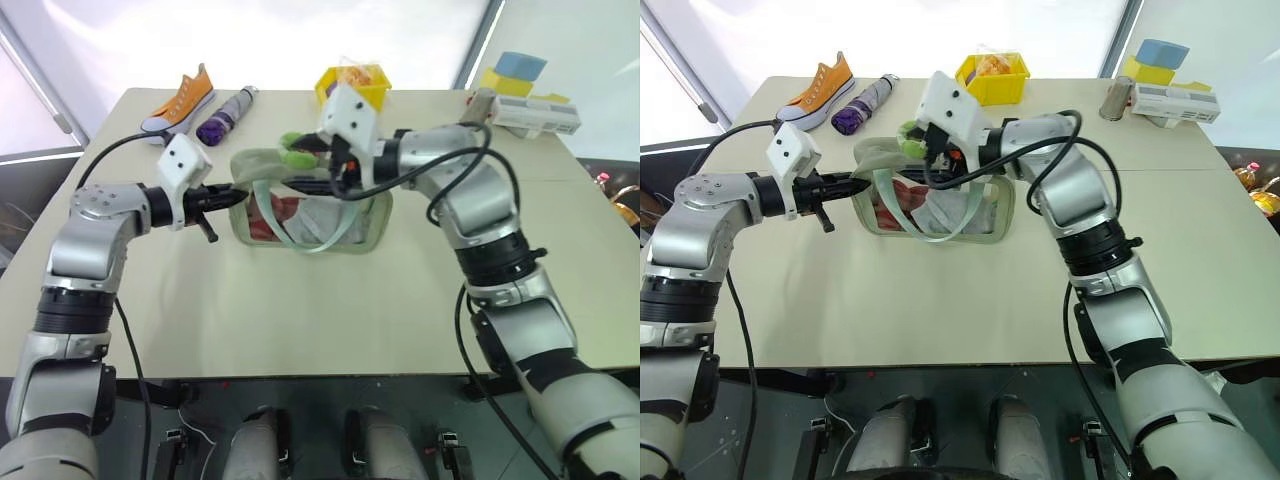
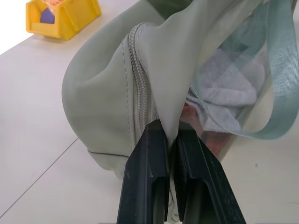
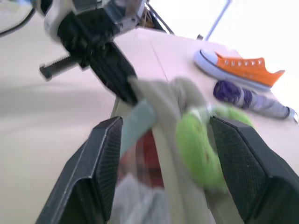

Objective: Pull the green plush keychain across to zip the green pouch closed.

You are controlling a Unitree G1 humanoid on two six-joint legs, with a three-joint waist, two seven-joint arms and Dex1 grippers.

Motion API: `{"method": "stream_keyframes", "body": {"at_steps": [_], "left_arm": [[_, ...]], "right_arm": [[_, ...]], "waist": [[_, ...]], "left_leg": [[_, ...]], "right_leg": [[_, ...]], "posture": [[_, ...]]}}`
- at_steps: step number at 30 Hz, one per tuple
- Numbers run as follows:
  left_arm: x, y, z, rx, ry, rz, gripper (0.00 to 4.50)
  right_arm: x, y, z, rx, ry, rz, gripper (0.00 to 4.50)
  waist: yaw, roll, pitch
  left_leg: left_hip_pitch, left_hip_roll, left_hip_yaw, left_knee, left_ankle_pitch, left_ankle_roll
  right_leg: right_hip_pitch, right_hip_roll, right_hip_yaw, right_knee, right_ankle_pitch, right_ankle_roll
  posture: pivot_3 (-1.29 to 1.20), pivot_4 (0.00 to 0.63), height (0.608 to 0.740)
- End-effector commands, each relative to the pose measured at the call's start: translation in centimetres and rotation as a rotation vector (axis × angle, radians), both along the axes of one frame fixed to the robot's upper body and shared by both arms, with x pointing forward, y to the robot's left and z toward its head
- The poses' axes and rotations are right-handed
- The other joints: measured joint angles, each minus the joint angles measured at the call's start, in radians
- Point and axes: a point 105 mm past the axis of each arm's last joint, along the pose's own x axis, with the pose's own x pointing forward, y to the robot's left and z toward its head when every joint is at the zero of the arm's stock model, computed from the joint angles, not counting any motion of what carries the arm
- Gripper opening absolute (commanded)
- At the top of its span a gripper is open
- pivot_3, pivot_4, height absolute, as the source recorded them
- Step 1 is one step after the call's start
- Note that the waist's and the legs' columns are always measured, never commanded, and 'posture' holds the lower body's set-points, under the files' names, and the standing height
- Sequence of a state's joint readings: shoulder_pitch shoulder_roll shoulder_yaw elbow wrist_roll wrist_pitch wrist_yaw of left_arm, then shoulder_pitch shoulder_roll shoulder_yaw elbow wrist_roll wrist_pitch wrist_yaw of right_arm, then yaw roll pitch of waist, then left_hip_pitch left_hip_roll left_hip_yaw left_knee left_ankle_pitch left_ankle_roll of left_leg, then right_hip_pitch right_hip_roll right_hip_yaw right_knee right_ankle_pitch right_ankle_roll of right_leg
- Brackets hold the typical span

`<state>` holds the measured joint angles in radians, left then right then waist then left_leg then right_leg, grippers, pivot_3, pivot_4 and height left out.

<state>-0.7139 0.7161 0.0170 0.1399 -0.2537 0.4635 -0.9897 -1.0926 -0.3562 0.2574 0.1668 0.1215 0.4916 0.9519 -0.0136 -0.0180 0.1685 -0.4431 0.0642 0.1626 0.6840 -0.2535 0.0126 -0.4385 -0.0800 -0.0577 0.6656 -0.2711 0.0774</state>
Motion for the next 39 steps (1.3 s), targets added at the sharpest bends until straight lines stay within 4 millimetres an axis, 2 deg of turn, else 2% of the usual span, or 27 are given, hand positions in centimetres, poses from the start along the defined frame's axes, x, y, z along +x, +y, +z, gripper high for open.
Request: {"method": "stream_keyframes", "body": {"at_steps": [1,3,5,7,10,11,15,19,22,25,31,33,34,36,39], "left_arm": [[-0.5,-0.1,1.4,-0.001,-0.049,-0.008,0.00],[-0.5,-0.1,1.4,-0.001,-0.050,-0.004,0.00],[-0.5,0.0,1.5,-0.001,-0.052,0.001,0.00],[-0.5,0.1,1.6,-0.004,-0.053,0.005,0.00],[-0.4,0.2,1.5,-0.001,-0.054,0.010,0.00],[-0.4,0.3,1.5,-0.002,-0.054,0.012,0.00],[-0.2,0.1,1.3,-0.002,-0.049,0.007,0.00],[0.0,-0.2,1.2,-0.003,-0.050,0.003,0.00],[-0.1,-0.1,1.1,-0.002,-0.049,0.002,0.00],[-0.3,0.1,1.0,0.002,-0.045,0.004,0.00],[-0.6,1.0,0.5,0.002,-0.026,0.036,0.00],[-0.8,1.0,0.2,-0.001,-0.016,0.036,0.00],[-0.9,0.9,0.1,-0.005,-0.008,0.031,0.00],[-1.1,0.6,-0.1,-0.009,0.003,0.023,0.00],[-1.1,0.2,-0.4,-0.016,0.014,0.013,0.00]], "right_arm": [[0.8,0.2,0.7,-0.008,-0.067,-0.034,3.06],[1.3,0.0,0.3,-0.026,-0.072,-0.050,3.06],[1.6,-0.3,0.4,-0.014,-0.066,-0.066,2.54],[1.6,-0.5,0.8,0.008,-0.052,-0.066,1.79],[1.2,-0.8,1.2,0.050,-0.003,-0.051,0.15],[1.1,-1.0,1.4,0.084,0.033,-0.050,0.01],[0.5,-1.9,2.3,0.240,0.270,-0.049,0.01],[1.4,-3.8,2.7,0.357,0.391,-0.133,0.01],[2.7,-7.2,3.7,0.433,0.384,-0.286,0.01],[3.8,-11.6,4.1,0.431,0.290,-0.485,0.01],[4.0,-19.6,4.2,0.312,0.053,-0.839,0.01],[3.9,-20.9,3.1,0.266,0.020,-0.913,0.01],[3.9,-21.0,1.9,0.238,0.025,-0.914,0.01],[3.9,-20.7,-0.1,0.225,0.063,-0.911,0.01],[4.2,-19.6,-4.5,0.234,0.176,-0.914,0.01]], "waist": [[0.000,0.000,0.000],[-0.001,0.000,0.000],[-0.002,0.000,0.000],[-0.003,0.000,0.000],[-0.002,0.000,0.000],[-0.002,0.000,0.000],[-0.002,0.000,0.000],[-0.001,0.000,0.000],[0.000,0.000,0.000],[0.003,0.000,0.000],[-0.002,0.000,0.000],[-0.006,0.000,0.000],[-0.007,0.000,0.000],[-0.006,0.000,0.000],[-0.007,0.000,0.000]], "left_leg": [[0.000,0.000,0.000,0.000,0.000,0.000],[0.000,0.000,0.000,0.000,0.000,0.000],[0.000,0.000,0.000,0.000,0.000,0.000],[0.000,0.000,0.000,0.000,0.000,0.000],[0.000,0.000,0.000,0.000,0.000,0.000],[0.000,0.000,0.000,0.000,0.000,0.000],[0.000,0.001,0.000,0.000,0.000,0.000],[0.000,0.000,-0.001,0.000,0.000,0.000],[0.000,0.000,0.000,0.000,0.000,0.000],[-0.001,0.000,-0.001,0.000,0.000,0.000],[0.000,0.000,-0.001,-0.001,0.000,0.000],[0.000,0.000,-0.001,-0.001,0.000,0.000],[0.001,0.000,0.000,-0.001,0.000,0.000],[0.001,0.000,0.000,-0.001,0.000,0.000],[0.001,0.000,0.000,-0.001,0.000,0.000]], "right_leg": [[0.000,0.000,0.000,0.000,0.000,0.000],[0.000,0.000,0.000,0.000,0.000,0.000],[0.000,0.000,0.000,0.000,0.000,0.000],[0.000,0.000,0.000,0.000,0.000,0.000],[0.000,0.000,0.000,0.000,0.000,0.000],[0.000,0.000,0.000,0.000,0.000,0.000],[0.000,0.000,0.000,0.000,0.000,0.000],[0.000,0.000,0.000,0.000,0.000,0.000],[0.000,0.000,0.000,0.000,0.000,0.000],[0.000,-0.001,0.000,0.000,0.000,0.000],[0.000,-0.001,0.000,-0.001,0.000,0.000],[0.000,-0.001,0.000,-0.001,0.000,0.000],[0.000,0.000,0.000,0.000,0.000,0.000],[-0.001,0.000,0.000,0.000,0.000,0.000],[0.000,0.000,0.000,-0.001,0.000,0.000]], "posture": [[0.00,0.150,0.740],[0.00,0.150,0.740],[0.00,0.150,0.740],[0.00,0.150,0.740],[0.00,0.150,0.740],[0.00,0.150,0.740],[0.00,0.150,0.740],[0.00,0.150,0.740],[0.00,0.150,0.740],[0.00,0.150,0.740],[0.00,0.150,0.740],[0.00,0.150,0.740],[0.00,0.150,0.740],[0.00,0.150,0.740],[0.00,0.150,0.740]]}}
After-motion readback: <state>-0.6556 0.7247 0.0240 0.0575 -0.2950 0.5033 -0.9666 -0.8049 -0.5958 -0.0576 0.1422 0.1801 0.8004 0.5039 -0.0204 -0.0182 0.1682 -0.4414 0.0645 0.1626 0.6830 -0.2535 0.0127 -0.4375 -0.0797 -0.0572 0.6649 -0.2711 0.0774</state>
